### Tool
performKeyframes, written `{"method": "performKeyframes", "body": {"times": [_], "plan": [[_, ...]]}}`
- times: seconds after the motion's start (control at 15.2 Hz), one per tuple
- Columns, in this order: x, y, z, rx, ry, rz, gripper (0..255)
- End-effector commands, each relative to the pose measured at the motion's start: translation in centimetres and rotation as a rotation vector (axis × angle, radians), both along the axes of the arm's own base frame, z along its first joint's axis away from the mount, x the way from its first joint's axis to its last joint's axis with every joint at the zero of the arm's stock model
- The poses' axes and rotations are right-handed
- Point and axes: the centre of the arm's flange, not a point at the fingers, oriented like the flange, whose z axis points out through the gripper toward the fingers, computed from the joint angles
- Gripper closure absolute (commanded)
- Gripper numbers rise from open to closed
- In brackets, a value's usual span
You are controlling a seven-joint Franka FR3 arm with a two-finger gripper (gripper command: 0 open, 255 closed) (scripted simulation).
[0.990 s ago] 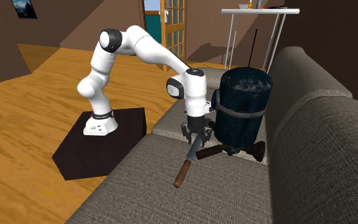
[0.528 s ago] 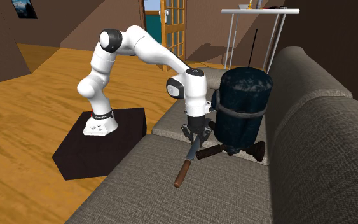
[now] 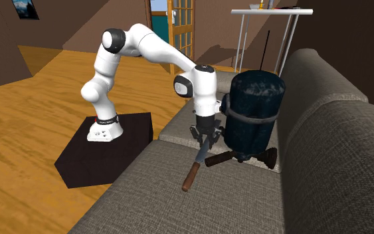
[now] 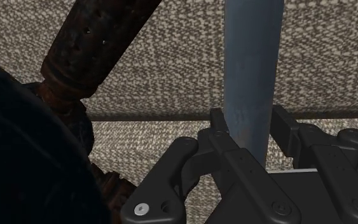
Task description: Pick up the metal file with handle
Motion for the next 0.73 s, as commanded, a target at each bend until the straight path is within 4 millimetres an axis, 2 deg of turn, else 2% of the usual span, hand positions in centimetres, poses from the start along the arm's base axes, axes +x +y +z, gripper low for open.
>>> {"method": "performKeyframes", "body": {"times": [0.0, 0.53, 0.66], "plan": [[-0.1, -0.1, 1.1, 0.000, 0.000, 0.000, 255], [-0.1, -0.1, 5.3, 0.000, 0.000, 0.000, 255], [-0.1, -0.1, 5.4, 0.000, 0.000, 0.000, 255]]}}
